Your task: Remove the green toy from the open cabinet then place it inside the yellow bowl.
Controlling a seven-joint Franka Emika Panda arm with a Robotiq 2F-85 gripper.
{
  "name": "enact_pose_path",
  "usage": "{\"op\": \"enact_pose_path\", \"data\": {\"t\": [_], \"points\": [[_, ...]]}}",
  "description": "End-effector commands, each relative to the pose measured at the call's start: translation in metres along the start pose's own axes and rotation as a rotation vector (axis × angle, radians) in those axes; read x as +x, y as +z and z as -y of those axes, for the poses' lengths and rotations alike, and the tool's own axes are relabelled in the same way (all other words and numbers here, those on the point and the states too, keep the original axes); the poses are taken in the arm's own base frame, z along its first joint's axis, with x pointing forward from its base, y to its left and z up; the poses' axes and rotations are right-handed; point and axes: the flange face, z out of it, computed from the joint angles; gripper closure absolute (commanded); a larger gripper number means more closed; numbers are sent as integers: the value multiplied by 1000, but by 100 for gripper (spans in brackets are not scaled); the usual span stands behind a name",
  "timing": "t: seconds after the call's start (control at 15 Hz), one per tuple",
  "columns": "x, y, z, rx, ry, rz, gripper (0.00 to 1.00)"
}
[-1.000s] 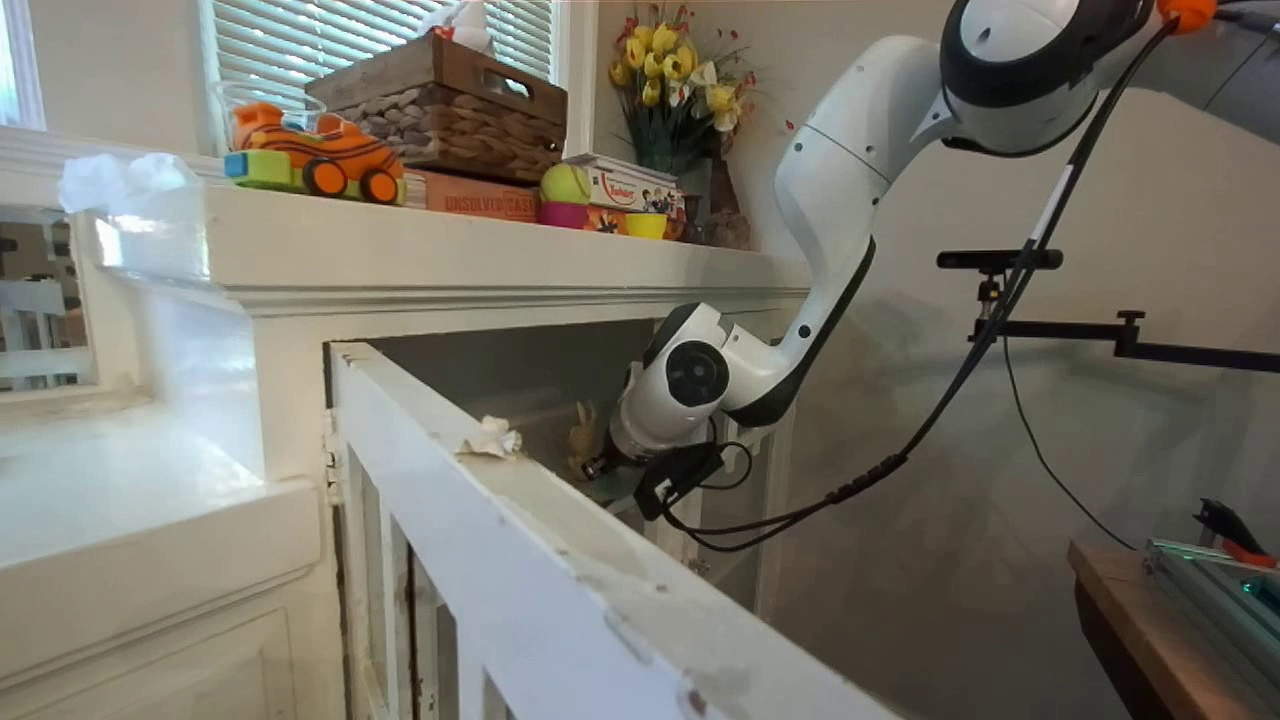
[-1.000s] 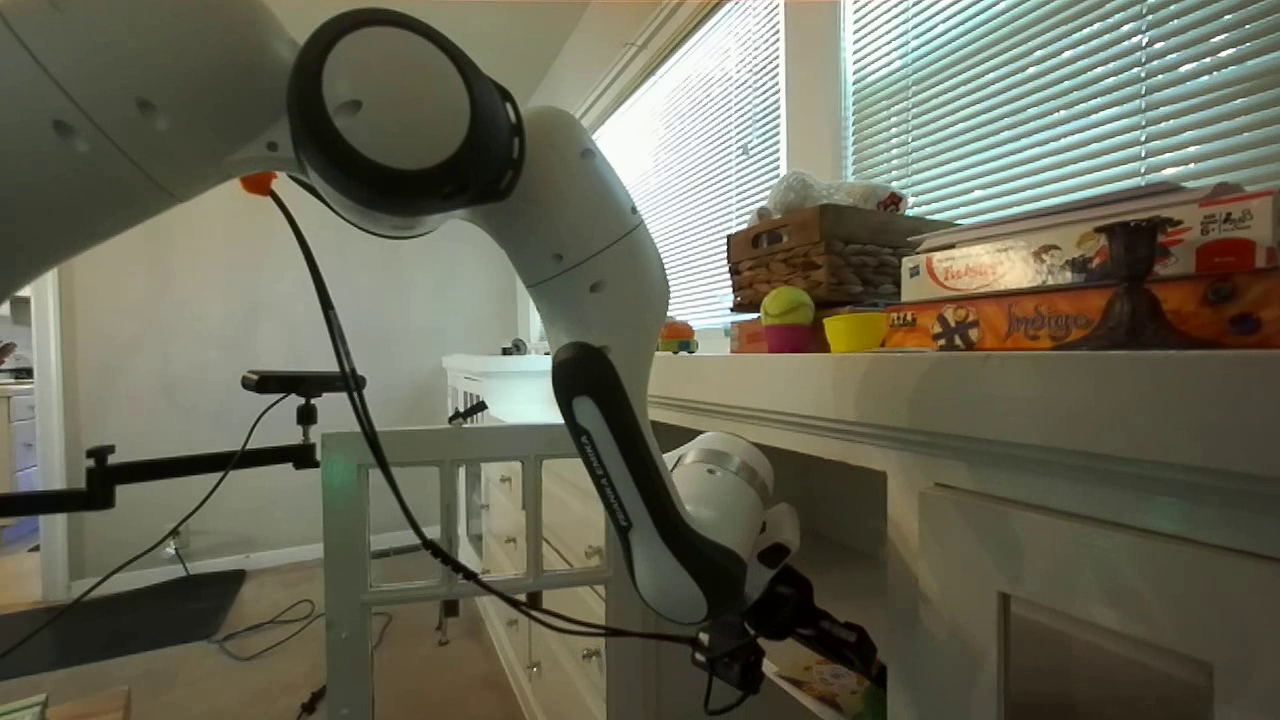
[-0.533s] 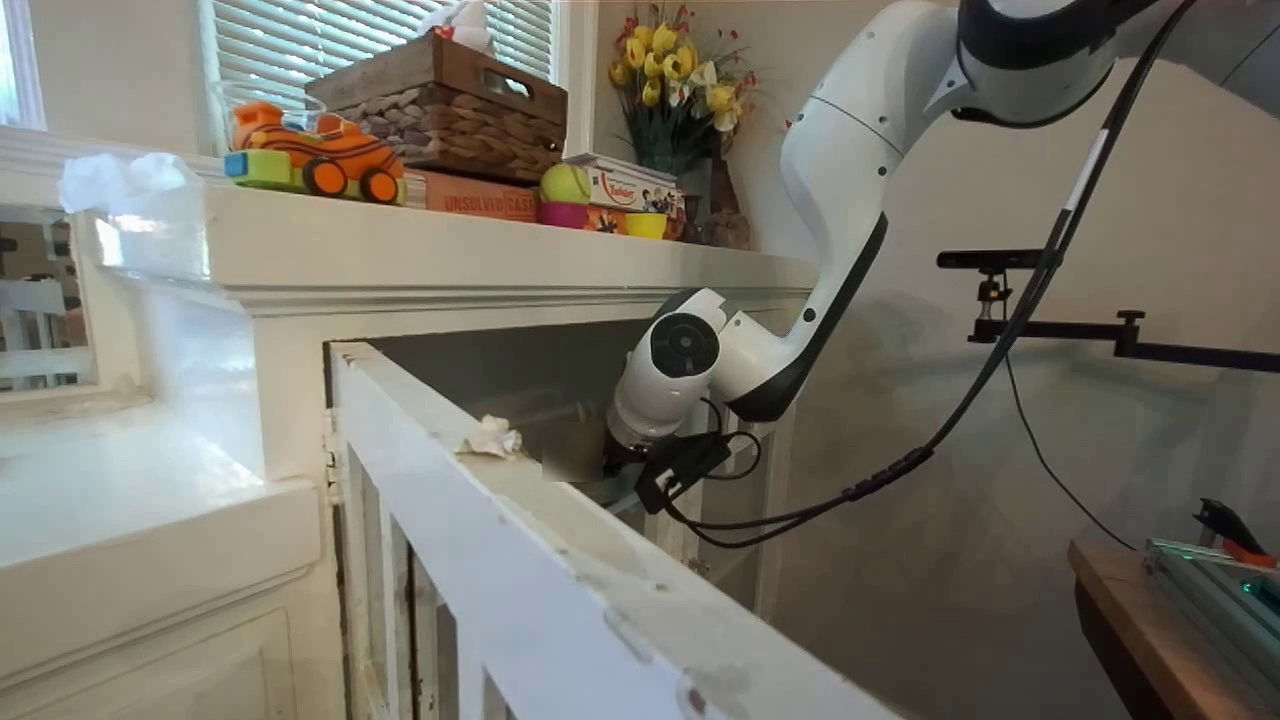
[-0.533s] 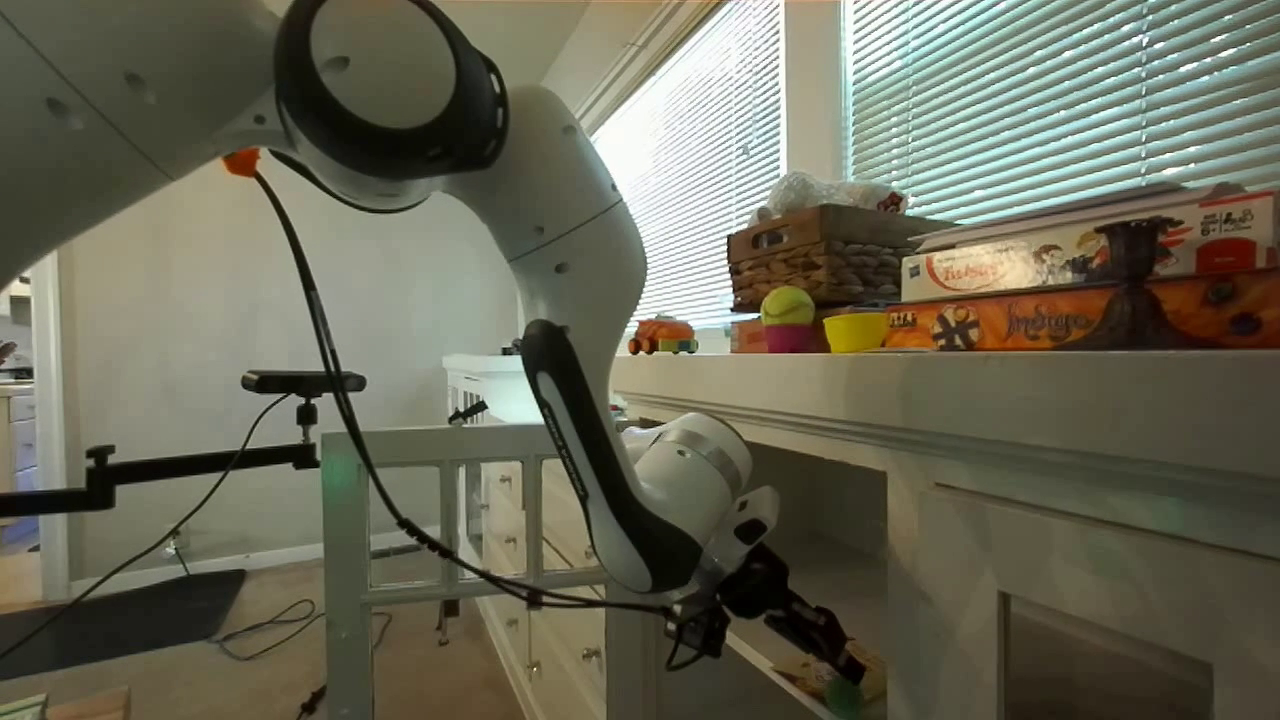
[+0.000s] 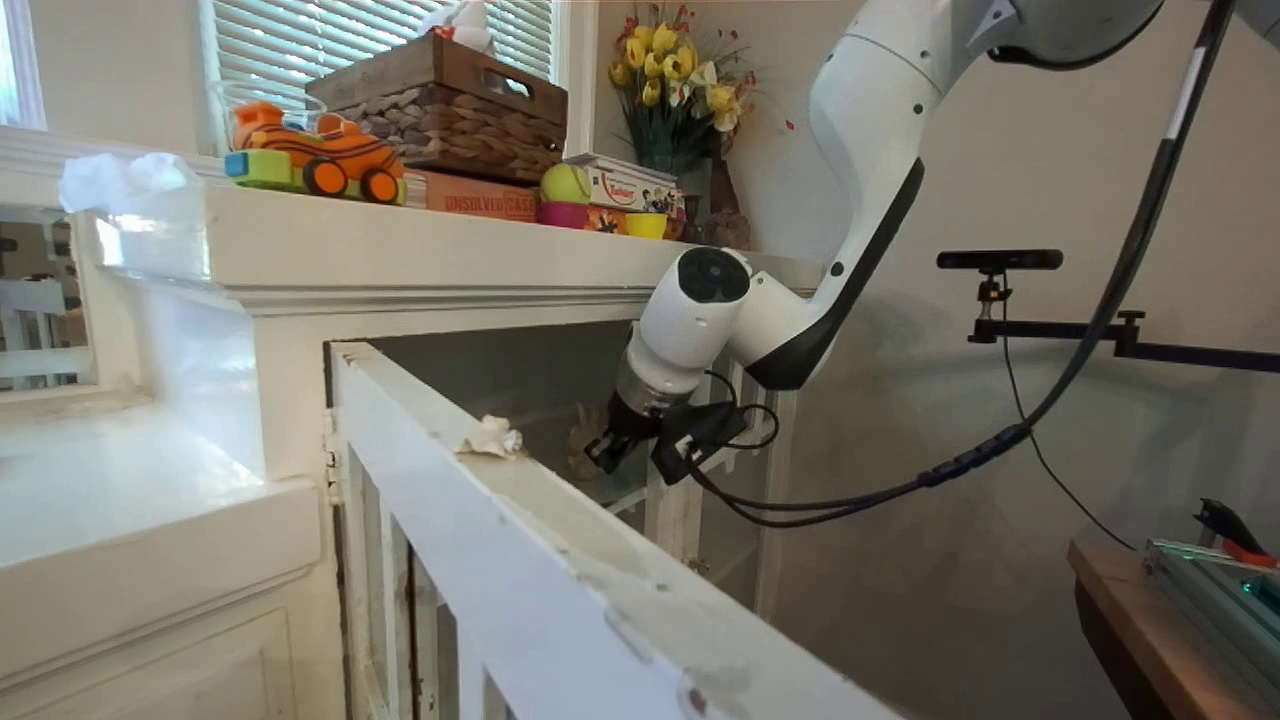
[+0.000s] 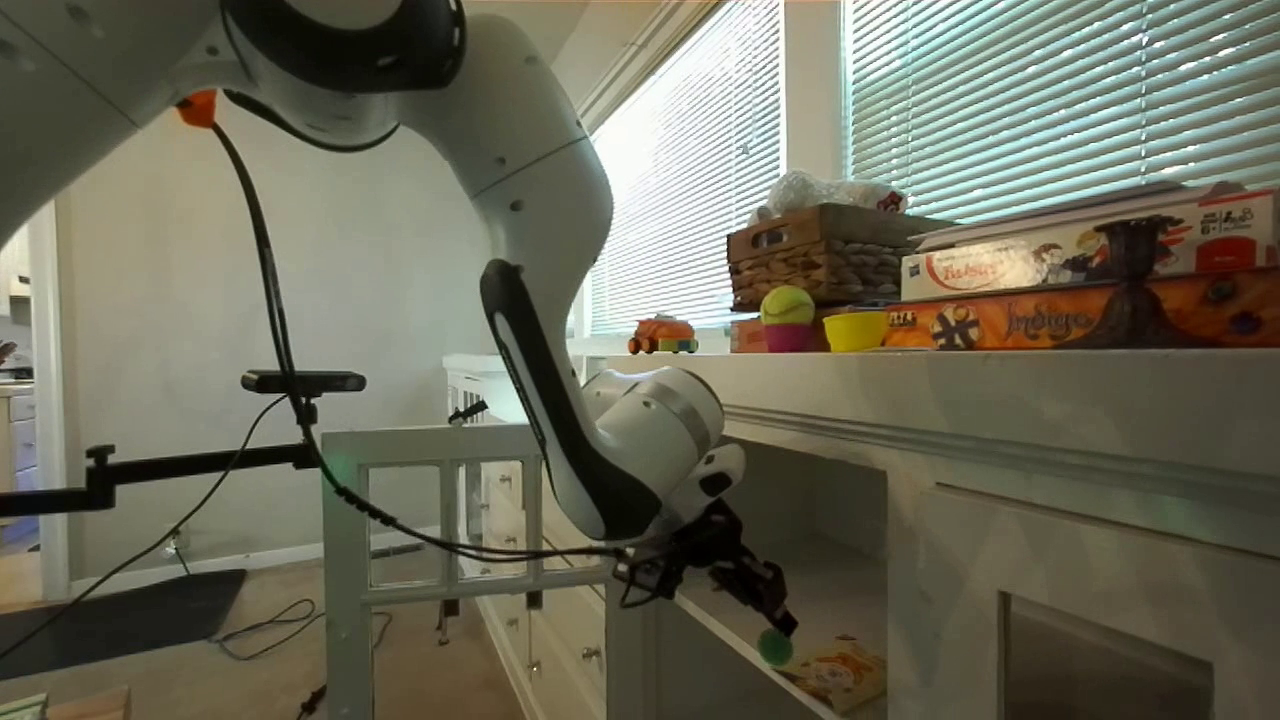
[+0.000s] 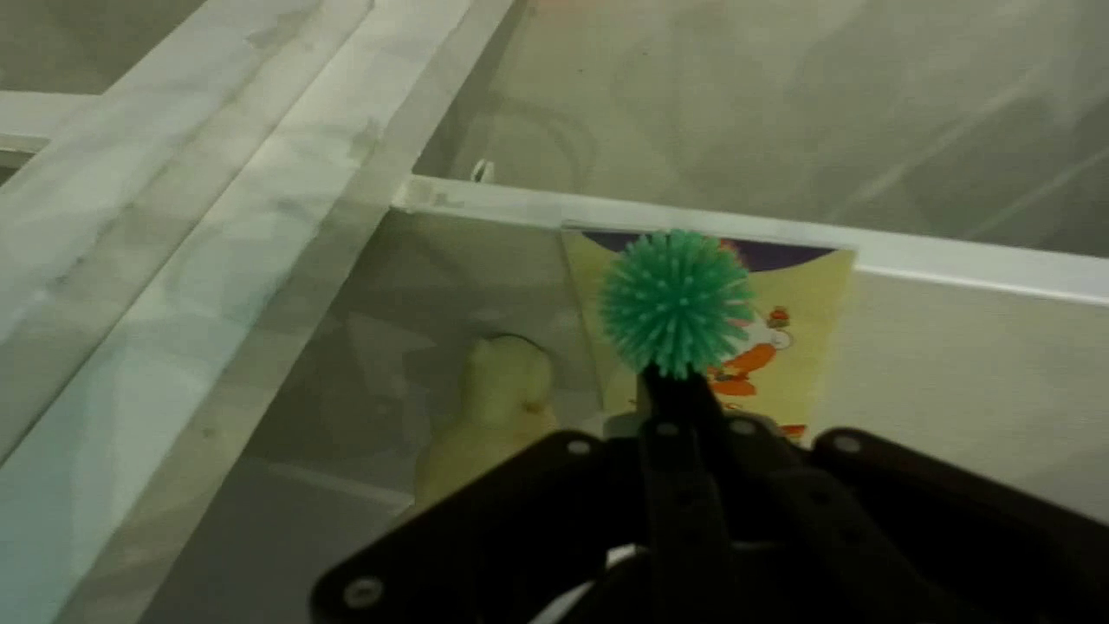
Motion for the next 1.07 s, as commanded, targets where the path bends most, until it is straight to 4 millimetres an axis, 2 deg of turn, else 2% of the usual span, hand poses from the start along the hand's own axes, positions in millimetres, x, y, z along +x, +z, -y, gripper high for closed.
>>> {"op": "enact_pose_path", "data": {"t": [0.0, 0.2, 0.4, 0.73, 0.87, 1.0], "points": [[-12, -58, -9, 145, -33, 75, 100], [-30, -90, -23, 259, -61, 137, 100], [-61, -115, -38, 320, -94, 194, 100], [-101, -136, -50, 369, -139, 271, 100], [-106, -143, -53, 380, -140, 285, 100], [-101, -143, -57, 393, -118, 287, 100]]}}
